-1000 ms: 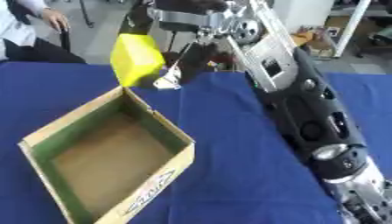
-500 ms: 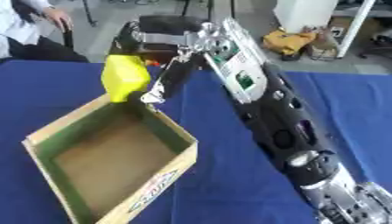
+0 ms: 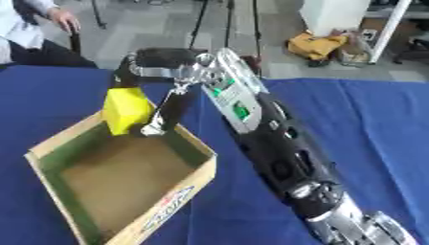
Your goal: Pick up objects on the table and place them in the box.
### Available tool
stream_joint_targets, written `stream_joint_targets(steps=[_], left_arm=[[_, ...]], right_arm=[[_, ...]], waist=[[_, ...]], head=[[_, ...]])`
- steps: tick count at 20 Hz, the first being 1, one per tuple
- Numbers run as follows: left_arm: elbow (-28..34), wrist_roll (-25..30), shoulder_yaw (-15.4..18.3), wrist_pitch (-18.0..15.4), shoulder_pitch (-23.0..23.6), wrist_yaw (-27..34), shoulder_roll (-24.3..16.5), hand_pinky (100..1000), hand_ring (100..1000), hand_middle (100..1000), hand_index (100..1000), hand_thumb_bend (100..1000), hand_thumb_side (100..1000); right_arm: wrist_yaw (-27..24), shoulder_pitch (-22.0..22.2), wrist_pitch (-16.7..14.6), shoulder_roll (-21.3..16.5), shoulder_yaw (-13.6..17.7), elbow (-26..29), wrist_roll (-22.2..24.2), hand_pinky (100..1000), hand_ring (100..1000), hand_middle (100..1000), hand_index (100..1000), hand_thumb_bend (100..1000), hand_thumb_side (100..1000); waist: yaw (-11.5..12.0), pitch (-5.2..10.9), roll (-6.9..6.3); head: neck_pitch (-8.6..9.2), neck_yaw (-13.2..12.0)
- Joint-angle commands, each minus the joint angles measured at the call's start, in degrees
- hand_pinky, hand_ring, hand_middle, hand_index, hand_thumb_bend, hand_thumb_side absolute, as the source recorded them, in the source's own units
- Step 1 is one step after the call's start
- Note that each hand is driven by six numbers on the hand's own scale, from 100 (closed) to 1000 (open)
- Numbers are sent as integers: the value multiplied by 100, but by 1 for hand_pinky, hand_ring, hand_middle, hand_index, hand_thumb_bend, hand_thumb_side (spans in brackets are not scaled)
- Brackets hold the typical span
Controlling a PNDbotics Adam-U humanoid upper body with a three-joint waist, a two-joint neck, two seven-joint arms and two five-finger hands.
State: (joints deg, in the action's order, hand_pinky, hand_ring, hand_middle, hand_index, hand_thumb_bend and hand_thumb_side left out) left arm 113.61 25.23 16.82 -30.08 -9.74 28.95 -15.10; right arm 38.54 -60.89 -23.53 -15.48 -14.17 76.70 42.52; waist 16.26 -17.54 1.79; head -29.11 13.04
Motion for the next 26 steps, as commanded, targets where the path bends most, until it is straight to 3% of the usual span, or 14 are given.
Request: stream_joint_targets(steps=[1, 11, 26], left_arm=[[98, -1, 15, 11, -63, -10, -72, 712, 683, 849, 945, 100, 976], [98, 2, 18, 33, -83, -37, -61, 713, 682, 849, 944, 100, 976], [98, 14, 17, 54, -114, -35, -61, 714, 682, 849, 944, 100, 976]], right_arm=[[335, -44, -396, 114, -5, 18, 161, 751, 627, 213, 326, 173, 213], [945, 68, -615, 251, -96, -226, -190, 746, 625, 222, 330, 150, 204], [1492, 188, -1054, 412, -305, -856, -229, 760, 656, 268, 398, 100, 181]], waist=[[13, 93, 67], [0, 74, 81], [27, 57, 104]], head=[[51, 14], [90, 27], [109, 50]])
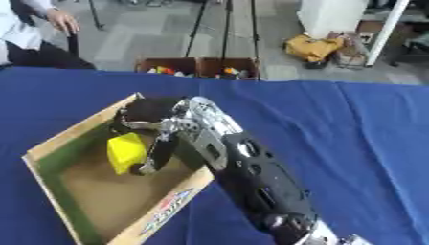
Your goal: Pick up objects on the table and place them in the box.
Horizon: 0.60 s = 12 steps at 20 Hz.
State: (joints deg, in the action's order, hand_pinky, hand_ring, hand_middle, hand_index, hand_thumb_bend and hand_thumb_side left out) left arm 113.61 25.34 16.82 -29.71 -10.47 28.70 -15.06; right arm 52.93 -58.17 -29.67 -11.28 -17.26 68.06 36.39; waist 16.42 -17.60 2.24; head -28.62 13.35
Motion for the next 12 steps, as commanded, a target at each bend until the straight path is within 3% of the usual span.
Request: stream_joint_targets(steps=[1, 4, 7, 9, 10, 12], left_arm=[[98, 2, 18, 17, -43, -9, -64, 714, 682, 849, 944, 100, 976], [98, 1, 21, 22, -44, -11, -62, 714, 682, 849, 944, 100, 976], [98, 3, 20, 26, -43, -16, -58, 714, 682, 849, 944, 100, 976], [98, 4, 20, 22, -38, -13, -58, 714, 682, 849, 944, 100, 975], [98, 5, 20, 21, -35, -13, -58, 714, 682, 849, 944, 100, 976], [98, 6, 19, 23, -34, -12, -59, 714, 682, 849, 944, 100, 975]], right_arm=[[44, -79, -462, -6, 3, 2, 400, 765, 666, 278, 413, 100, 184], [-44, -67, -539, -13, 7, 33, 494, 777, 701, 327, 492, 156, 258], [-148, -58, -614, -24, 22, 76, 671, 787, 737, 395, 588, 312, 360], [-228, -51, -660, -48, 39, 115, 780, 793, 753, 435, 628, 371, 388], [-288, -42, -703, -81, 31, 147, 842, 822, 802, 561, 716, 509, 441], [-471, -15, -812, -149, 11, 200, 1042, 858, 851, 684, 796, 567, 505]], waist=[[11, 61, 60], [4, 59, 60], [4, 60, 57], [7, 64, 52], [10, 67, 53], [13, 70, 52]], head=[[60, 19], [60, 12], [58, 8], [57, 10], [57, 11], [58, 12]])
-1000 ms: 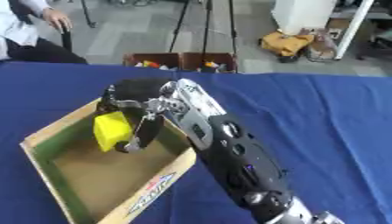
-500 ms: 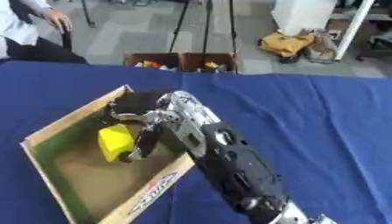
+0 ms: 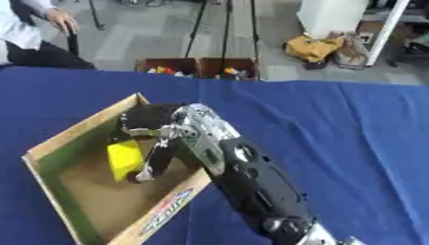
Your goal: Pick up objects on the table and place them in the box.
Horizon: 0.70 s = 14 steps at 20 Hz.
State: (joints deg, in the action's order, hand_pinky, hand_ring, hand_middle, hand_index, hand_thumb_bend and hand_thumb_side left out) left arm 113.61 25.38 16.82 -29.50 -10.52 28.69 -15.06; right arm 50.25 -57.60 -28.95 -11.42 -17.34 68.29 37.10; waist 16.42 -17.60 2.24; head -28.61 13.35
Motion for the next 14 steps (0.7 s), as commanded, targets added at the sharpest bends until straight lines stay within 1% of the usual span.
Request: stream_joint_targets(steps=[1, 2, 4, 7, 9, 10, 11, 12, 13, 14], left_arm=[[98, 1, 20, 1, -29, -9, -60, 714, 682, 849, 944, 100, 975], [98, 2, 20, 2, -27, -9, -60, 714, 682, 849, 944, 100, 973], [98, 5, 21, 3, -24, -11, -59, 714, 682, 849, 944, 100, 975], [98, 6, 22, 1, -19, -13, -57, 714, 682, 849, 944, 100, 975], [98, 4, 25, -9, -5, -12, -56, 714, 682, 849, 944, 100, 975], [98, 3, 28, -13, 3, -13, -55, 715, 682, 849, 944, 100, 974], [98, -1, 33, -16, 9, -14, -54, 715, 682, 849, 944, 100, 976], [98, -7, 37, -19, 13, -15, -55, 715, 682, 849, 944, 100, 974], [98, -12, 40, -23, 15, -14, -58, 714, 682, 849, 944, 100, 974], [98, -19, 45, -29, 19, -13, -63, 715, 683, 849, 944, 100, 974]], right_arm=[[-325, -62, -927, -160, 24, 201, 1090, 867, 861, 707, 808, 576, 538], [-459, -59, -948, -178, 43, 228, 1214, 883, 883, 763, 831, 611, 557], [-700, -67, -940, -212, 91, 306, 1411, 900, 910, 819, 855, 641, 579], [-934, -79, -882, -269, 123, 425, 1478, 911, 922, 853, 875, 661, 586], [-1120, -91, -821, -329, 178, 522, 1484, 917, 928, 855, 881, 667, 604], [-1252, -103, -770, -364, 232, 598, 1485, 925, 935, 843, 881, 668, 651], [-1454, -120, -694, -411, 317, 716, 1486, 929, 937, 836, 882, 645, 809], [-1659, -148, -603, -488, 412, 890, 1483, 932, 940, 832, 883, 661, 702], [-1907, -160, -502, -559, 491, 1074, 1482, 934, 943, 831, 884, 659, 714], [-2208, -174, -381, -650, 564, 1263, 1479, 936, 952, 824, 885, 649, 754]], waist=[[11, 72, 51], [7, 72, 49], [-2, 74, 47], [-3, 77, 40], [-1, 83, 32], [-5, 86, 28], [-12, 89, 25], [-22, 94, 22], [-28, 96, 20], [-38, 101, 17]], head=[[59, 9], [60, 7], [62, 4], [63, -3], [55, -15], [52, -24], [51, -35], [49, -50], [46, -63], [38, -87]])
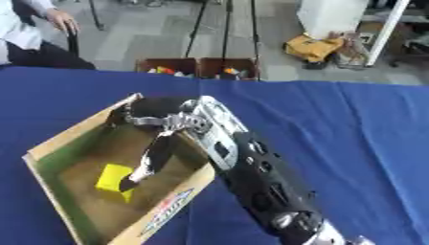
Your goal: Pick up objects on the table and place them in the box.
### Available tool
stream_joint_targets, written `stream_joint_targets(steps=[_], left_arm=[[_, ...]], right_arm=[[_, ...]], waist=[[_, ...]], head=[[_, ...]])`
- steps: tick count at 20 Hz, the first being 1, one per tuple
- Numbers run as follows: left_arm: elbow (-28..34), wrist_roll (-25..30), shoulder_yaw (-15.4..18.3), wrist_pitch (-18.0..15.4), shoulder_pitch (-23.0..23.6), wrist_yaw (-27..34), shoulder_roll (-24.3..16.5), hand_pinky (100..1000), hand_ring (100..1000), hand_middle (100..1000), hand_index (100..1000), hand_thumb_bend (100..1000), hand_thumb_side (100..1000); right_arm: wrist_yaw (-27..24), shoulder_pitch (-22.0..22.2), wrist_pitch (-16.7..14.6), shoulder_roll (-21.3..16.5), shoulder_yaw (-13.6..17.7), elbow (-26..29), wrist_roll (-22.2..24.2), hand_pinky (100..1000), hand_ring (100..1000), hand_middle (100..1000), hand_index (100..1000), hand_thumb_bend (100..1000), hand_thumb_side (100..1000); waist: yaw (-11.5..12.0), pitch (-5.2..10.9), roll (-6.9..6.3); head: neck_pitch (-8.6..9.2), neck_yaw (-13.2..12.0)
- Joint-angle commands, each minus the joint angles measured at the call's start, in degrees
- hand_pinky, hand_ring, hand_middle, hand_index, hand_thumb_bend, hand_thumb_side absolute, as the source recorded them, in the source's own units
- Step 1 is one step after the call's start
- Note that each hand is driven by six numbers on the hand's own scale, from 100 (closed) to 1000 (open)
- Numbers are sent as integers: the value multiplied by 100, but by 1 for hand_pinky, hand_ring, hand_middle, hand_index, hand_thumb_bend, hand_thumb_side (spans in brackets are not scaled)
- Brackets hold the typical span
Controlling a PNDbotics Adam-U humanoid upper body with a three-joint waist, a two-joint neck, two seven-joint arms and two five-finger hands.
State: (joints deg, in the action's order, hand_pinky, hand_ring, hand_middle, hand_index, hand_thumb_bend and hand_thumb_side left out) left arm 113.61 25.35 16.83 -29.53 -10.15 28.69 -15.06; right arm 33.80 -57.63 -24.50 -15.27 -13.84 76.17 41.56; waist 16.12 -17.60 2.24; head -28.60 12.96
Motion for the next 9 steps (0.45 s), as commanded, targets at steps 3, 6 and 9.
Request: stream_joint_targets(steps=[3, 6, 9], left_arm=[[98, -34, 59, -38, 3, -23, -73, 715, 683, 850, 944, 100, 974], [98, -45, 65, -64, 24, -29, -78, 715, 683, 849, 944, 100, 972], [98, -57, 69, -109, 51, -22, -81, 715, 683, 849, 944, 100, 971]], right_arm=[[-1526, -187, -379, -614, 470, 1113, 984, 936, 962, 813, 884, 623, 812], [-2330, -114, 112, -959, 677, 1702, 849, 945, 977, 809, 886, 597, 846], [-3025, 45, 582, -1274, 863, 2200, 676, 955, 987, 800, 886, 562, 867]], waist=[[-38, 111, 11], [-64, 118, -13], [-88, 123, -53]], head=[[8, -158], [0, -285], [12, -364]])
